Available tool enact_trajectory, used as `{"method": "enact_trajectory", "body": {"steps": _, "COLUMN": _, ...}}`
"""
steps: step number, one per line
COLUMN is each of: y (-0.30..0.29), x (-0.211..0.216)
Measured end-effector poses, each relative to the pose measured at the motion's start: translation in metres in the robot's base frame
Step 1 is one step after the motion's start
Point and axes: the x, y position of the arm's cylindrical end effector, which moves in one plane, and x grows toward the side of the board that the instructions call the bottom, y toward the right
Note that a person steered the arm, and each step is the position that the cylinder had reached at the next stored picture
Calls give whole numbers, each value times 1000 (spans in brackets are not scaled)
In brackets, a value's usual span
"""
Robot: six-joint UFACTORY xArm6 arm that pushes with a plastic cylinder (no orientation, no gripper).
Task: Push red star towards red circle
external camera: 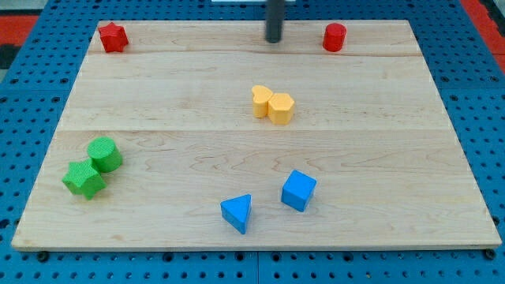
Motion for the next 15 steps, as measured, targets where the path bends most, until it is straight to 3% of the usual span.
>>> {"method": "enact_trajectory", "body": {"steps": 3, "y": -286, "x": 64}}
{"method": "enact_trajectory", "body": {"steps": 4, "y": -303, "x": 61}}
{"method": "enact_trajectory", "body": {"steps": 6, "y": -304, "x": 23}}
{"method": "enact_trajectory", "body": {"steps": 7, "y": -265, "x": 10}}
{"method": "enact_trajectory", "body": {"steps": 10, "y": -297, "x": 3}}
{"method": "enact_trajectory", "body": {"steps": 11, "y": -264, "x": -12}}
{"method": "enact_trajectory", "body": {"steps": 13, "y": -194, "x": 5}}
{"method": "enact_trajectory", "body": {"steps": 15, "y": -213, "x": -25}}
